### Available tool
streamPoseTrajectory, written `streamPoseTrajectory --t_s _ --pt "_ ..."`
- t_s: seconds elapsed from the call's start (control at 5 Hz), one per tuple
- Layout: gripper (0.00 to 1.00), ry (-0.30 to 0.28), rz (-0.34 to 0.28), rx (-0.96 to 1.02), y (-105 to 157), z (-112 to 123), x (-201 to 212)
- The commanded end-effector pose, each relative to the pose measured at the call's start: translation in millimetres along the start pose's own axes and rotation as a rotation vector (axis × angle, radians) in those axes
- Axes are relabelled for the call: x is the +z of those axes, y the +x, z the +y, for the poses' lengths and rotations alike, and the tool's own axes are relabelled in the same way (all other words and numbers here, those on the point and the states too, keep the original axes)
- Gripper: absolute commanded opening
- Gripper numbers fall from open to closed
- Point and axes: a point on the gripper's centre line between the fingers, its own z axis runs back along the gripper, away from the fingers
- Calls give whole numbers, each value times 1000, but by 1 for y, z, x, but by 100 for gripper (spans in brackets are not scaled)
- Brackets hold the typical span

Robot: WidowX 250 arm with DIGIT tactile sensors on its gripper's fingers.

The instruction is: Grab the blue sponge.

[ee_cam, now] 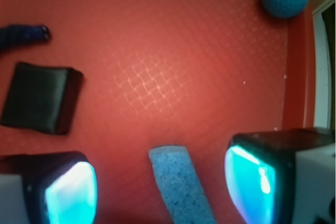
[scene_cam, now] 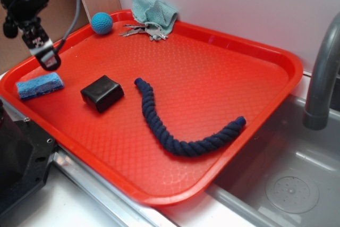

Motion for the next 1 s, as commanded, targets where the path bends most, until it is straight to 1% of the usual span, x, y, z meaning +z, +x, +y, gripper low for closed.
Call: streamPoseTrajectory --t_s 0.0,0.2,0.4,0.6,0.8 --pt "100 0 108 9 -11 25 -23" --pt "100 -3 163 18 -21 27 -36" --pt "100 6 197 -4 -22 20 -51" --pt "100 13 220 -27 -24 7 -56" --pt "0 7 229 -34 -25 0 -56"
